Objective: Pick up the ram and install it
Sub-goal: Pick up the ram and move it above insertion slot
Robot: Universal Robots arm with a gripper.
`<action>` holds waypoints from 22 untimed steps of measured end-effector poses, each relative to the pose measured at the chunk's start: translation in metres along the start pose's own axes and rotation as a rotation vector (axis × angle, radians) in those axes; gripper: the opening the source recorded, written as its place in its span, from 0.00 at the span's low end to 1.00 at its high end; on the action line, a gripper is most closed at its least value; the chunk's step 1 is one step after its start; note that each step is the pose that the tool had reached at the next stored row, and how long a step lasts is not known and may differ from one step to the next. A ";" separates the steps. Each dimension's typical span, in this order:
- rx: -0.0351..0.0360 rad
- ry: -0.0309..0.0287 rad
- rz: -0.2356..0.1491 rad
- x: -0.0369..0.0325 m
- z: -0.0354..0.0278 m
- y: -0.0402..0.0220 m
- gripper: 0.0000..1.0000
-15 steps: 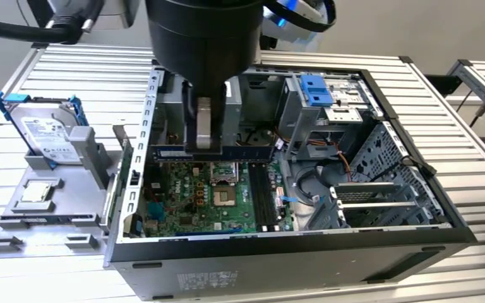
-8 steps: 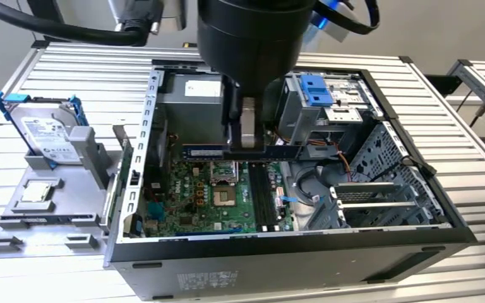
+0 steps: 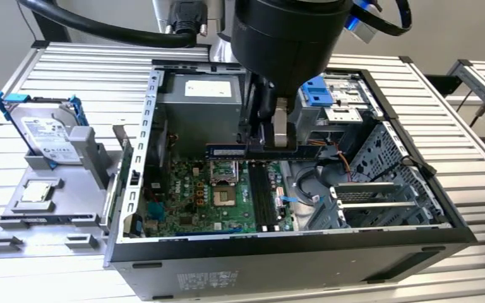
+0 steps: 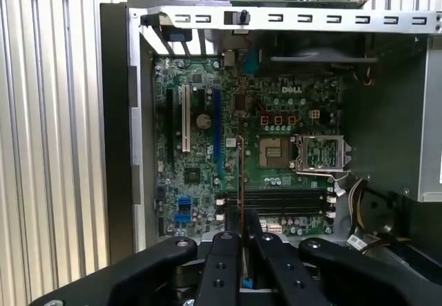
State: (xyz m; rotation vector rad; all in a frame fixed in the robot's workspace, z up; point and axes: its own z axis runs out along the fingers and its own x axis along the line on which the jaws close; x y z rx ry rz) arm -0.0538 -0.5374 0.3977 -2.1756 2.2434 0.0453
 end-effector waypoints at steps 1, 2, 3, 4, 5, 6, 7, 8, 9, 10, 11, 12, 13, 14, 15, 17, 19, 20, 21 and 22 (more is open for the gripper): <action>0.0000 -0.0001 0.000 0.0000 0.0000 0.0000 0.00; 0.0000 -0.0001 0.000 -0.0001 0.0000 0.0000 0.00; 0.0000 0.0000 0.000 -0.0004 0.0000 -0.0001 0.00; 0.0001 -0.0001 0.000 -0.0017 0.0001 -0.0001 0.00; 0.0001 0.0000 0.000 -0.0042 0.0001 -0.0001 0.00; 0.0000 0.0000 0.000 -0.0082 0.0003 0.0001 0.00; 0.0000 0.0000 0.000 -0.0131 0.0004 0.0003 0.00; 0.0000 0.0001 0.000 -0.0173 0.0005 0.0004 0.00; 0.0000 -0.0001 0.000 -0.0216 0.0007 0.0005 0.00; 0.0000 -0.0001 0.000 -0.0262 0.0009 0.0007 0.00; 0.0000 0.0000 0.000 -0.0303 0.0010 0.0009 0.00; 0.0001 -0.0002 0.000 -0.0345 0.0012 0.0010 0.00; 0.0000 -0.0001 0.000 -0.0384 0.0013 0.0011 0.00; 0.0000 0.0000 0.000 -0.0425 0.0014 0.0012 0.00; 0.0000 -0.0001 0.000 -0.0463 0.0015 0.0013 0.00; 0.0000 0.0000 0.000 -0.0542 0.0018 0.0016 0.00; 0.0000 -0.0001 0.000 -0.0620 0.0020 0.0018 0.00; 0.0000 0.0000 0.000 -0.0661 0.0021 0.0019 0.00; 0.0000 0.0000 0.000 -0.0700 0.0022 0.0021 0.00; 0.0001 -0.0002 0.000 -0.0741 0.0024 0.0022 0.00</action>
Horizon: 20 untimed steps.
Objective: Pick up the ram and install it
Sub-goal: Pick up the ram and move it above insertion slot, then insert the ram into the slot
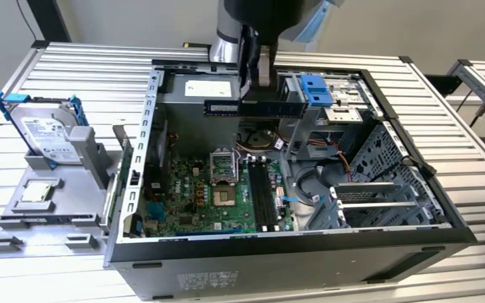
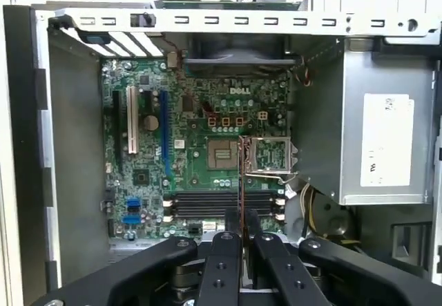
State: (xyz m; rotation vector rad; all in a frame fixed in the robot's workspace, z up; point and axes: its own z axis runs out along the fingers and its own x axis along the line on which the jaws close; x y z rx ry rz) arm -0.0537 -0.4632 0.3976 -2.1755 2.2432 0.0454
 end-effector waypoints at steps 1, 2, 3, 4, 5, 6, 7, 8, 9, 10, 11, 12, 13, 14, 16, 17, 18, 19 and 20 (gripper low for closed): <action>-0.0001 0.0003 0.000 -0.0028 0.0000 -0.0001 0.00; 0.0000 0.0001 0.000 -0.0046 0.0001 -0.0006 0.00; 0.0001 0.0002 0.000 -0.0057 0.0001 -0.0022 0.00; 0.0001 0.0002 0.000 -0.0068 0.0001 -0.0043 0.00; 0.0001 0.0002 0.000 -0.0075 0.0001 -0.0073 0.00; 0.0001 0.0001 0.000 -0.0081 0.0001 -0.0104 0.00; 0.0001 0.0002 0.000 -0.0086 0.0001 -0.0137 0.00; 0.0001 0.0000 -0.001 -0.0090 0.0001 -0.0172 0.00; 0.0001 0.0001 -0.001 -0.0094 0.0001 -0.0206 0.00; 0.0001 0.0001 -0.001 -0.0099 0.0001 -0.0243 0.00; 0.0001 0.0002 -0.001 -0.0103 0.0000 -0.0279 0.00; 0.0000 0.0002 -0.001 -0.0108 0.0000 -0.0312 0.00; 0.0001 0.0001 -0.001 -0.0114 0.0000 -0.0346 0.00; 0.0001 0.0001 -0.001 -0.0124 0.0000 -0.0374 0.00; 0.0001 0.0002 -0.001 -0.0150 0.0000 -0.0408 0.00; 0.0001 0.0001 -0.001 -0.0161 0.0001 -0.0417 0.00; 0.0001 0.0002 -0.001 -0.0169 0.0001 -0.0420 0.00; 0.0001 0.0002 -0.002 -0.0173 0.0001 -0.0420 0.00; 0.0000 0.0002 -0.006 -0.0174 0.0001 -0.0420 0.00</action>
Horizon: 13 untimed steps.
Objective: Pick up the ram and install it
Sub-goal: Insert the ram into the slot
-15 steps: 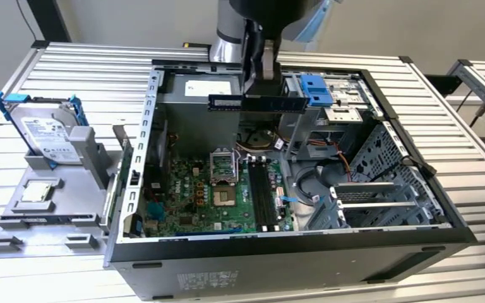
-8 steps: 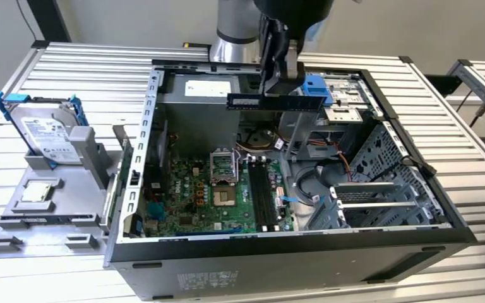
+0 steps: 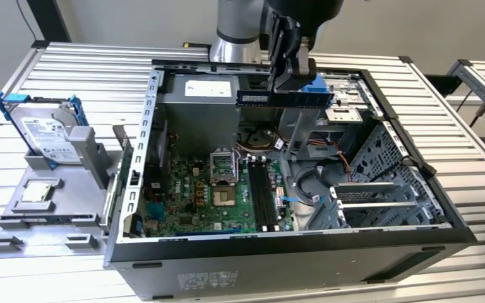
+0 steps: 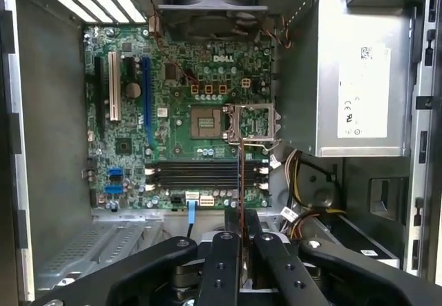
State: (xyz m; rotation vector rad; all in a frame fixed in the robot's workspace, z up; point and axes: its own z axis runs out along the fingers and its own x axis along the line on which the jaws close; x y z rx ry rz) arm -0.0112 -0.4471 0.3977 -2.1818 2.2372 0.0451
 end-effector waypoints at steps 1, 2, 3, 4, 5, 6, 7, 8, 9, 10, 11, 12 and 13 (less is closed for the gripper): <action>-0.0001 0.0000 -0.003 0.0000 0.0000 0.0000 0.00; -0.0002 0.0000 -0.003 -0.0001 0.0000 0.0000 0.00; -0.0002 0.0000 -0.003 -0.0001 0.0000 0.0000 0.00; -0.0002 0.0000 -0.003 -0.0001 0.0000 0.0000 0.00; -0.0002 0.0000 -0.003 -0.0001 0.0000 0.0000 0.00; -0.0002 0.0000 -0.003 -0.0001 0.0000 0.0000 0.00; -0.0002 0.0000 -0.004 -0.0001 0.0000 0.0000 0.00; -0.0002 0.0000 -0.004 -0.0001 0.0000 0.0000 0.00; -0.0002 0.0000 -0.003 -0.0001 0.0000 0.0000 0.00; -0.0002 0.0000 -0.004 -0.0001 0.0000 0.0000 0.00; -0.0002 0.0000 -0.004 -0.0001 0.0000 0.0000 0.00; -0.0002 0.0000 -0.004 -0.0001 0.0000 0.0000 0.00; -0.0002 0.0000 -0.004 -0.0001 0.0000 0.0000 0.00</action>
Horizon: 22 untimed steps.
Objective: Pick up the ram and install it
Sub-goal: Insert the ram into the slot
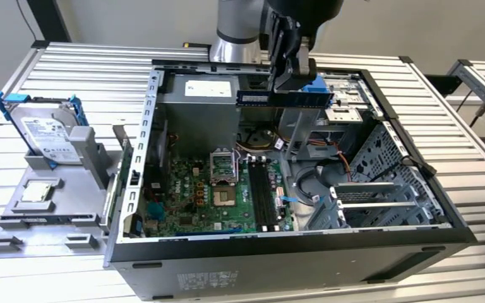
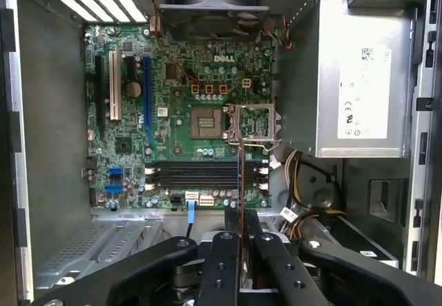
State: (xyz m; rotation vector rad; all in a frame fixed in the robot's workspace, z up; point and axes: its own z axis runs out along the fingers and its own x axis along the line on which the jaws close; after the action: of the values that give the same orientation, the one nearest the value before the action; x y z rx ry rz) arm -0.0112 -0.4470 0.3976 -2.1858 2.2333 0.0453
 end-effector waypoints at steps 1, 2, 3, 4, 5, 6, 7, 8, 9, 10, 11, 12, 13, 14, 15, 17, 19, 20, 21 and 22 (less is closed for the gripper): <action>0.0000 0.0000 0.000 0.0000 0.0000 0.0000 0.00; 0.0000 0.0000 0.000 0.0000 0.0000 0.0000 0.00; 0.0000 0.0000 0.000 0.0000 0.0000 0.0000 0.00; 0.0000 0.0000 0.001 0.0000 0.0000 0.0000 0.00; 0.0001 0.0000 0.004 0.0000 0.0000 0.0000 0.00; 0.0003 -0.0001 0.010 0.0000 0.0000 0.0000 0.00; 0.0006 -0.0002 0.018 0.0000 0.0000 0.0000 0.00; 0.0008 -0.0003 0.025 0.0000 0.0000 0.0000 0.00; 0.0011 -0.0004 0.034 0.0000 0.0000 0.0000 0.00; 0.0014 -0.0004 0.045 0.0000 0.0000 0.0000 0.00; 0.0019 -0.0005 0.059 0.0000 0.0000 0.0000 0.00; 0.0024 -0.0006 0.074 0.0000 0.0000 0.0000 0.00; 0.0028 -0.0008 0.088 0.0000 0.0000 0.0000 0.00; 0.0032 -0.0009 0.103 0.0000 0.0000 0.0000 0.00; 0.0037 -0.0011 0.116 0.0000 0.0000 0.0000 0.00; 0.0045 -0.0013 0.140 0.0000 0.0000 0.0000 0.00; 0.0052 -0.0015 0.162 0.0000 0.0000 0.0000 0.00; 0.0056 -0.0016 0.174 0.0000 0.0000 0.0000 0.00; 0.0059 -0.0018 0.186 0.0000 0.0000 0.0000 0.00; 0.0063 -0.0019 0.197 0.0000 0.0000 0.0000 0.00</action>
State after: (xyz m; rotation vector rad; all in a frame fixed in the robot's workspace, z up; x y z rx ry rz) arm -0.0112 -0.4470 0.3976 -1.9534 2.4358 0.0426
